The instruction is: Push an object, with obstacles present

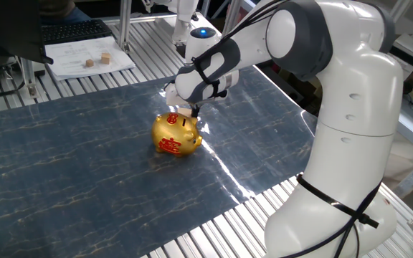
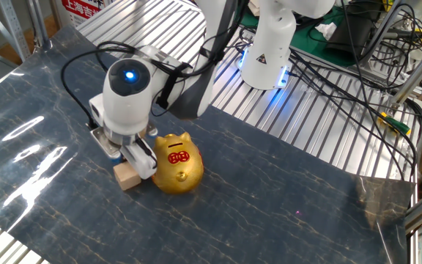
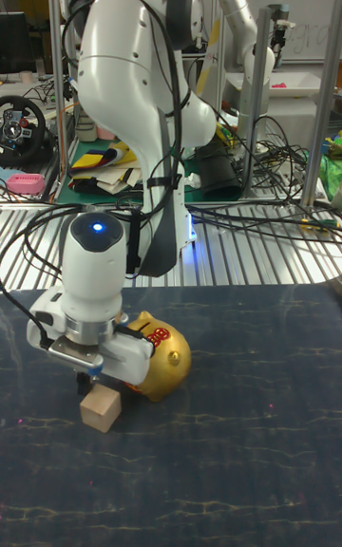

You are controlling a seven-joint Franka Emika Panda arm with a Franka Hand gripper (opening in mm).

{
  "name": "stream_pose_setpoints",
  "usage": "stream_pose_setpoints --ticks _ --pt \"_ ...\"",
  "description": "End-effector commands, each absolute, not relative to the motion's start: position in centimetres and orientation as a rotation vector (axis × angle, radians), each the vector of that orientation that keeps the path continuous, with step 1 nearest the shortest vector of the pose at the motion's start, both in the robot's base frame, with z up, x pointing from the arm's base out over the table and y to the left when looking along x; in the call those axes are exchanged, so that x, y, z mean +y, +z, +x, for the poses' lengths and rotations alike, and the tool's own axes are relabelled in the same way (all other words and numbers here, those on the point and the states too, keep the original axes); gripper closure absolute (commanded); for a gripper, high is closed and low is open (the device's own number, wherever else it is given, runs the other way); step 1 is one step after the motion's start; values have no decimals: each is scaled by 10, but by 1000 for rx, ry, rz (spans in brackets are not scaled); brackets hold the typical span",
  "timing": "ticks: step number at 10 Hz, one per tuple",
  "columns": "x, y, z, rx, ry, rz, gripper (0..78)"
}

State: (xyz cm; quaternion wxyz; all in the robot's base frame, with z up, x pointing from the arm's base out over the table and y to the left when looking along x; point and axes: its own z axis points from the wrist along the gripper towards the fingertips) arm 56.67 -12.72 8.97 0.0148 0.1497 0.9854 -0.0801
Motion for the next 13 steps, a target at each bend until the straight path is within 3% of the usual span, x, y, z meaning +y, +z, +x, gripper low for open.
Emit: stream_pose_setpoints --ticks 1,13 --pt "-110 95 577 3048 -186 536 776" --pt "-19 104 607 2958 -110 826 776"
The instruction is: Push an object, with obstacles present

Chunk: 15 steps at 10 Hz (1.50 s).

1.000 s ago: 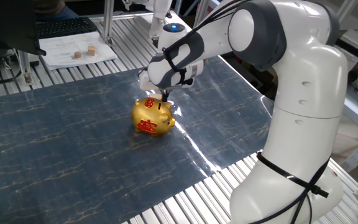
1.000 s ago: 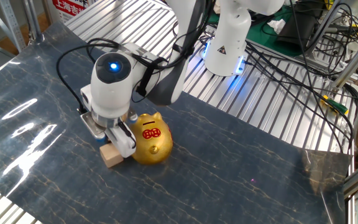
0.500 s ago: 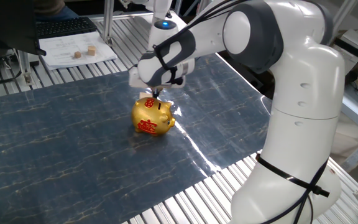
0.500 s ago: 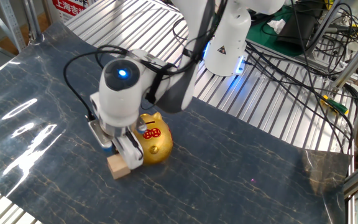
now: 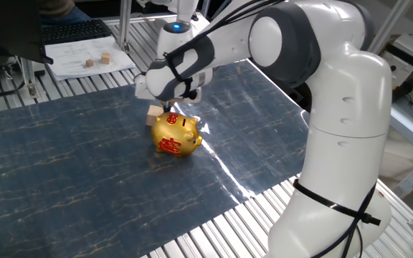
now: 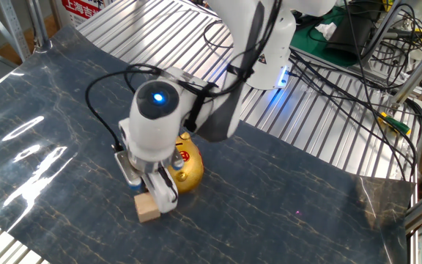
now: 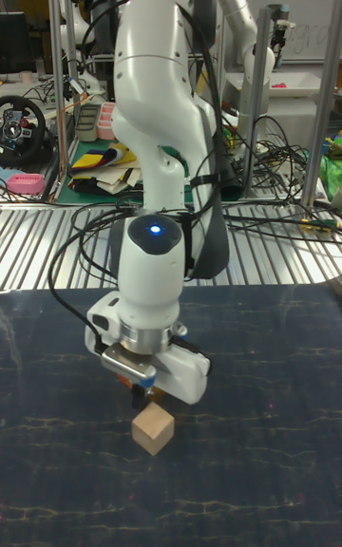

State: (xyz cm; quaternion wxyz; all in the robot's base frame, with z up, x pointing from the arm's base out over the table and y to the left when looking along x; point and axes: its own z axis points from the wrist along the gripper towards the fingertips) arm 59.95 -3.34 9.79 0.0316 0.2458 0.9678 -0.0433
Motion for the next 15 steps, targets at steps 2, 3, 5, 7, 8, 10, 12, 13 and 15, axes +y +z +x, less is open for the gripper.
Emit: stream_pose_setpoints --ticks 2,3,5,7,8,10,12,13,15 --pt "-11 107 607 2952 -90 860 776" --pt "-10 108 607 2951 -81 870 776" --pt "-6 112 606 2955 -66 893 776" --pt "-10 115 609 2986 -146 837 776" --pt "-14 116 612 2986 -149 831 776" --pt "-29 120 619 2997 -150 815 776" --pt "-39 122 626 2983 -145 892 776" --pt "-43 121 630 2960 -141 963 776" --pt "-49 118 634 2929 -134 1042 776"
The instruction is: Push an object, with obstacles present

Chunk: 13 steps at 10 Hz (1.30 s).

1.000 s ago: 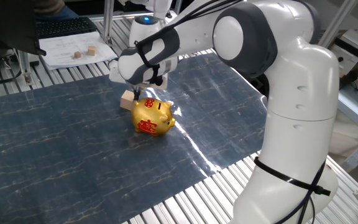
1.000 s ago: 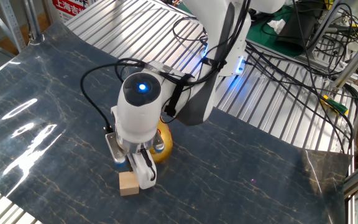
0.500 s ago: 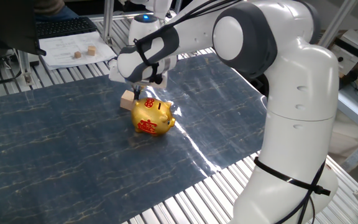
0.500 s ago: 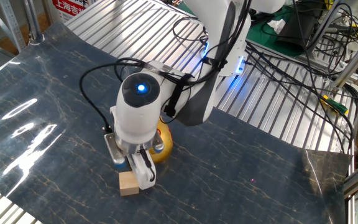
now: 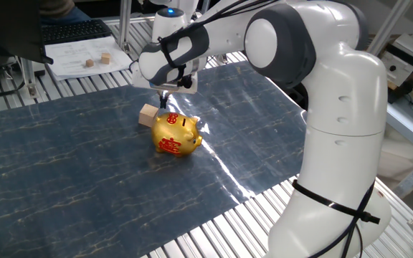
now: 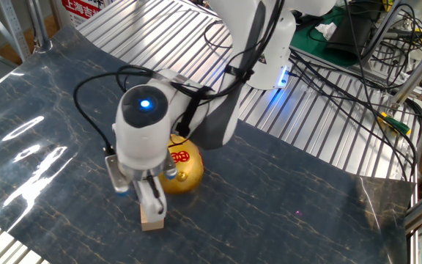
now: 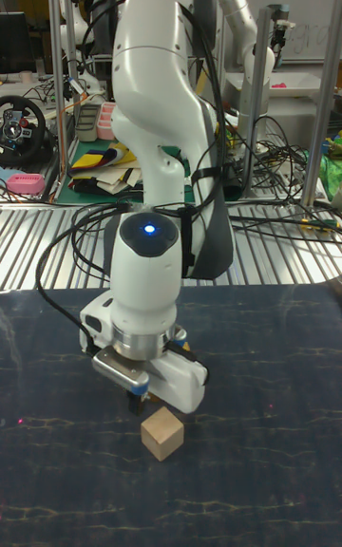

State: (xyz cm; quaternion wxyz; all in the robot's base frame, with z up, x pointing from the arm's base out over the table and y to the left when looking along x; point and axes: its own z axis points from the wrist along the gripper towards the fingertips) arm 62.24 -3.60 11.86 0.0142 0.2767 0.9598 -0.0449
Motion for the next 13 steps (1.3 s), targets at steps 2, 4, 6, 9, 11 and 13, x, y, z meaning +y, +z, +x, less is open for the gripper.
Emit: stream_pose_setpoints --ticks 2,4,6,9,11,13 --pt "-56 111 637 2902 -131 1095 776" --pt "-57 98 639 2815 -68 1312 776" --pt "-57 97 639 2771 -33 1419 776" --pt "-52 97 638 2697 35 1578 776" --pt "-42 96 637 2652 50 1648 776" --pt "-37 94 638 2619 51 1682 776"
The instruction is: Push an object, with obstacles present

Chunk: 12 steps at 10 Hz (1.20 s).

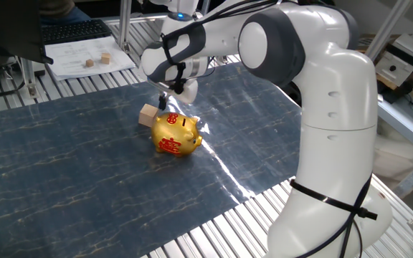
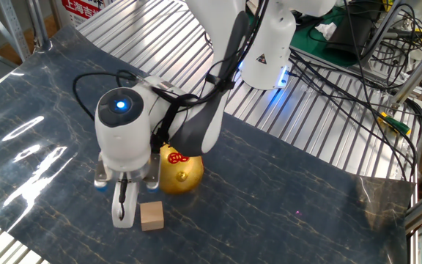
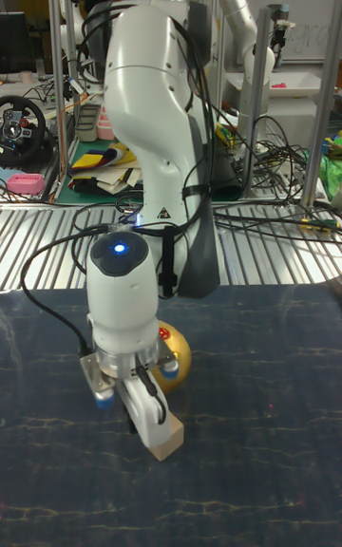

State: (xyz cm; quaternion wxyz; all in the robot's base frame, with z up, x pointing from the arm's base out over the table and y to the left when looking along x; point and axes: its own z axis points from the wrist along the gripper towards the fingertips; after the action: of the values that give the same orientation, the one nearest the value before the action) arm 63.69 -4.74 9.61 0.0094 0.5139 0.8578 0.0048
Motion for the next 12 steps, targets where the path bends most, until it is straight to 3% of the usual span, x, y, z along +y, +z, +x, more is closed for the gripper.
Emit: stream_pose_setpoints --ticks 1,12 --pt "-28 92 637 2597 52 1709 776" --pt "37 96 608 2570 45 1742 776"
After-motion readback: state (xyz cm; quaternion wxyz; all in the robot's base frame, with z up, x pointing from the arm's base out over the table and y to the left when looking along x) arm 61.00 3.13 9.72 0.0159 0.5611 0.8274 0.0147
